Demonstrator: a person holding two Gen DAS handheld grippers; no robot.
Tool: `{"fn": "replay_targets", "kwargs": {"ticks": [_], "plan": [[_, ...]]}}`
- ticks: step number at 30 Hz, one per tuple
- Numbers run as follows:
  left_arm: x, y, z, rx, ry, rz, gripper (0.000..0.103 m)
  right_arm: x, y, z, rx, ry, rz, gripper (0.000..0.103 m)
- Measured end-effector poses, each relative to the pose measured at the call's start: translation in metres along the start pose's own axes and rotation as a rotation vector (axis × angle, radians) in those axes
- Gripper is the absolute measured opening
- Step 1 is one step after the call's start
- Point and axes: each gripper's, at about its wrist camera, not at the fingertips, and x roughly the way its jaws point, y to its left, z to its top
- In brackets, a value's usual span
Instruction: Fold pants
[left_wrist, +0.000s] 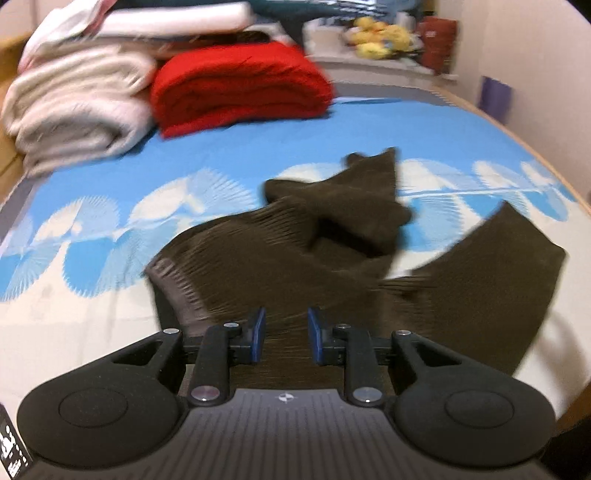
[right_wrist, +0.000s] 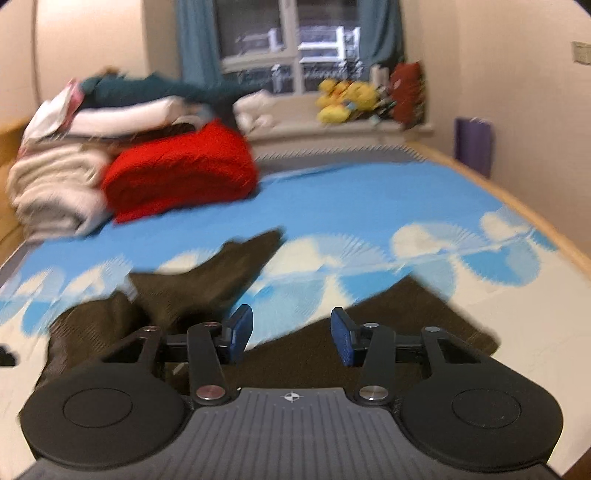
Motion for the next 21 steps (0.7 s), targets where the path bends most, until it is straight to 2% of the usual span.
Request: {"fn": "replay_targets", "kwargs": {"ticks": [2,3,4,6,10,11,12,16,17,21], "plan": [[0.021,0.026,-0.007,-0.080,0.064,0.020,0.028,0.023,-0.032,0.007,0.029,0.019,-0.060,0.048],[0.035,0.040,-0.010,-0.140,0.145,0.033,0.028,0.037,-0.052,0.009,0.053,0.037,-0.104,0.048],[0.042,0.049,-0.011,-0.180,0.181,0.038,0.028,0.050,-0.070,0.008,0.075,0.062,-0.155,0.048],[0.050,0.059,-0.011,-0.202,0.197,0.027,0.028,0.077,-0.112,0.005,0.170,0.128,-0.247,0.051],[0.071,0.069,-0.009,-0.205,0.253,0.039,0.032,0.122,-0.196,-0.023,0.452,0.261,-0.363,0.052],[0.076,0.074,-0.012,-0.213,0.256,0.042,0.038,0.132,-0.214,-0.033,0.507,0.295,-0.385,0.052],[0.081,0.079,-0.012,-0.229,0.263,0.050,0.047,0.141,-0.227,-0.043,0.553,0.322,-0.395,0.052],[0.109,0.100,-0.013,-0.295,0.320,0.081,0.069,0.172,-0.252,-0.076,0.641,0.406,-0.364,0.058],[0.115,0.103,-0.014,-0.303,0.338,0.086,0.074,0.176,-0.254,-0.082,0.653,0.394,-0.372,0.058],[0.143,0.108,-0.019,-0.301,0.408,0.100,0.082,0.201,-0.253,-0.089,0.695,0.400,-0.332,0.067]]}}
